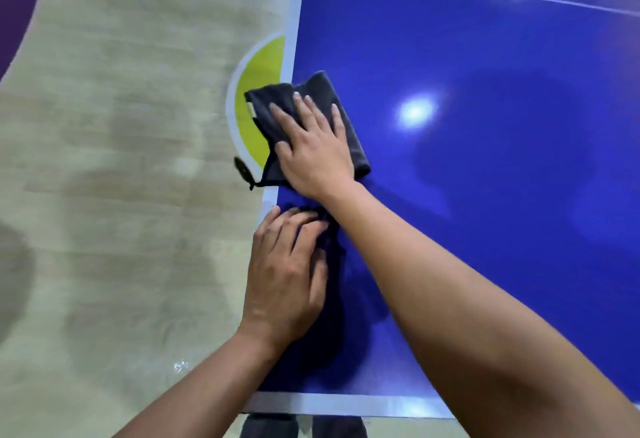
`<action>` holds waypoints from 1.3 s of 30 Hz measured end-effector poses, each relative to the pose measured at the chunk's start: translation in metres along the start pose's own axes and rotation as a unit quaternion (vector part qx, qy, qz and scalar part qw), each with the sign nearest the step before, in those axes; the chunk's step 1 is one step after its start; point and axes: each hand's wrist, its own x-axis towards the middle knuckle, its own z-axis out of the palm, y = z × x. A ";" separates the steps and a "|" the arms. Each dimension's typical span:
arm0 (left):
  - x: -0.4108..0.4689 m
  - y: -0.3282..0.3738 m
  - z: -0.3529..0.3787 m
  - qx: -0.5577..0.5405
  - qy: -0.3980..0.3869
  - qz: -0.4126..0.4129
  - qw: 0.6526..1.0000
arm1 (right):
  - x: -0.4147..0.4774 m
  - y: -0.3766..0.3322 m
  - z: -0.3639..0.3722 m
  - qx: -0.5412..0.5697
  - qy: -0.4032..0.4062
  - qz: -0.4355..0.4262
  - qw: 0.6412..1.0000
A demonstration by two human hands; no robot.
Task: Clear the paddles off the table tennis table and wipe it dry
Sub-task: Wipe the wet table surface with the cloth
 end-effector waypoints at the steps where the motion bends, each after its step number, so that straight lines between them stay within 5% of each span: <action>1: -0.012 0.000 -0.004 0.011 0.000 0.000 1.000 | -0.003 -0.010 0.003 0.009 -0.008 -0.012 1.000; 9: -0.109 0.032 0.004 0.100 -0.068 -0.041 0.992 | -0.023 0.011 -0.014 0.045 -0.019 0.014 0.999; 20: -0.114 0.035 0.013 0.173 -0.066 -0.031 0.982 | -0.179 0.298 -0.097 -0.001 0.058 0.322 0.945; 24: -0.118 0.035 0.016 0.184 -0.055 -0.023 0.981 | -0.215 0.337 -0.106 -0.002 0.097 0.392 0.915; 30: -0.116 0.035 0.018 0.188 -0.040 -0.015 0.981 | -0.196 0.300 -0.093 -0.002 0.104 0.382 0.918; 39: -0.113 0.038 0.009 0.116 -0.061 -0.038 0.991 | -0.148 0.025 -0.004 -0.001 0.030 0.101 0.994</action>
